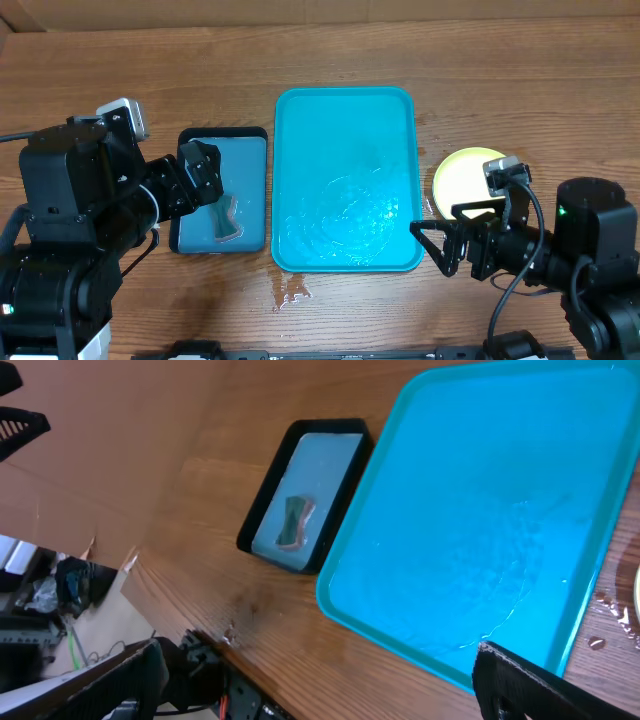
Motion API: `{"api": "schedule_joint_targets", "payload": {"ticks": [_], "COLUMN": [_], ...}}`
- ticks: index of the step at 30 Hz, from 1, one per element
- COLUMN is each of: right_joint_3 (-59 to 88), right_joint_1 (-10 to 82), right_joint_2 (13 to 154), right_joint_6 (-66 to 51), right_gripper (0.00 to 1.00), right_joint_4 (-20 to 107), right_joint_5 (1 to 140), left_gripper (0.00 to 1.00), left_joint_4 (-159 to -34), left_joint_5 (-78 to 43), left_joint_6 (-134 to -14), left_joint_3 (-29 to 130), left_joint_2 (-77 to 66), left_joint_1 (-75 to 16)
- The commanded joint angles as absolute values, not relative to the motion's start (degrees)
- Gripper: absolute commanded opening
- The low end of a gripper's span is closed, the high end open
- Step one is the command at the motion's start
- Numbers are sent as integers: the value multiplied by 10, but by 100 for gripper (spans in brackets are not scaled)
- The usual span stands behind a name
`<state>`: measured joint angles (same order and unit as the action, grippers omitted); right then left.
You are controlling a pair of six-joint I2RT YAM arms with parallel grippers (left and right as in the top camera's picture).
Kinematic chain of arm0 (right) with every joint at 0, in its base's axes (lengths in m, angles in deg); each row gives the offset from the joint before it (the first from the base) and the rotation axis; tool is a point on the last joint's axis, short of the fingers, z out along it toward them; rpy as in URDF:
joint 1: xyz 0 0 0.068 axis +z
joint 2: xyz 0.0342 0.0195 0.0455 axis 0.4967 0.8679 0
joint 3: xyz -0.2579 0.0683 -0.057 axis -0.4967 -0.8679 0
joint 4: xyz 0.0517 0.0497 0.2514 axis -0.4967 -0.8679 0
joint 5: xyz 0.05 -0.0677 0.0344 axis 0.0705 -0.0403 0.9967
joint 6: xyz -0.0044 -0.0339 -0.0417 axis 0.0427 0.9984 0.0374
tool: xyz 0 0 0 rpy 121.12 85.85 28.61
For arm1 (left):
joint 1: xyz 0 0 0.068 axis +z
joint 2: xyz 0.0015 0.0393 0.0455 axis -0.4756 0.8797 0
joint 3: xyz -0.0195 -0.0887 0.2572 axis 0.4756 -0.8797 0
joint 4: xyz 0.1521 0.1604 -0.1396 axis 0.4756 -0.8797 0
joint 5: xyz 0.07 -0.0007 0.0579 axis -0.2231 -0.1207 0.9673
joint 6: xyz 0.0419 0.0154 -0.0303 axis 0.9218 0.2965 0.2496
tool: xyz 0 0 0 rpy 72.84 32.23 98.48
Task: Clean dirty plates on tray and stack at the side
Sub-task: 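Open the right gripper and withdraw it from the stack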
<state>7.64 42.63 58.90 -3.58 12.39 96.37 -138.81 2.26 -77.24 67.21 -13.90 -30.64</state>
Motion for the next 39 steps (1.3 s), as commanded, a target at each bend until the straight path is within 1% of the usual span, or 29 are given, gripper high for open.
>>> {"api": "schedule_joint_targets", "payload": {"ticks": [1,3,5,9,12,15,19,24,28,30,33,35,39], "right_joint_3": [86,86,83,51,-14,-105,-229,-358,-449,-481,-524,-545,-574], "right_joint_1": [430,430,430,426,407,367,330,326,326,326,326,326,326], "right_joint_2": [588,588,587,566,519,455,367,264,185,157,125,126,126], "right_joint_6": [-27,-26,-6,86,117,116,116,116,116,115,74,54,53], "right_gripper": [100,100,100,100,99,100,99,100,100,100,100,100,100], "right_joint_4": [128,144,162,237,313,382,412,464,529,556,606,634,712], "right_joint_5": [911,855,829,815,815,824,823,818,861,867,867,867,866], "left_gripper": [100,100,100,100,100,100,100,100,100,100,100,100,100], "left_joint_4": [-1387,-1387,-1387,-1387,-1387,-1387,-1387,-1387,-1387,-1387,-1387,-1387,-1387], "left_joint_5": [18,18,18,18,18,18,18,18,18,18,18,18,18], "left_joint_6": [-757,-757,-757,-757,-757,-757,-757,-757,-757,-757,-757,-757,-757], "left_joint_3": [682,682,682,682,682,682,682,682,682,682,682,682,682], "left_joint_2": [-140,-140,-140,-140,-140,-140,-140,-140,-140,-140,-140,-140,-140], "left_joint_1": [-306,-306,-306,-306,-306,-306,-306,-306,-306,-306,-306,-306,-306]}}
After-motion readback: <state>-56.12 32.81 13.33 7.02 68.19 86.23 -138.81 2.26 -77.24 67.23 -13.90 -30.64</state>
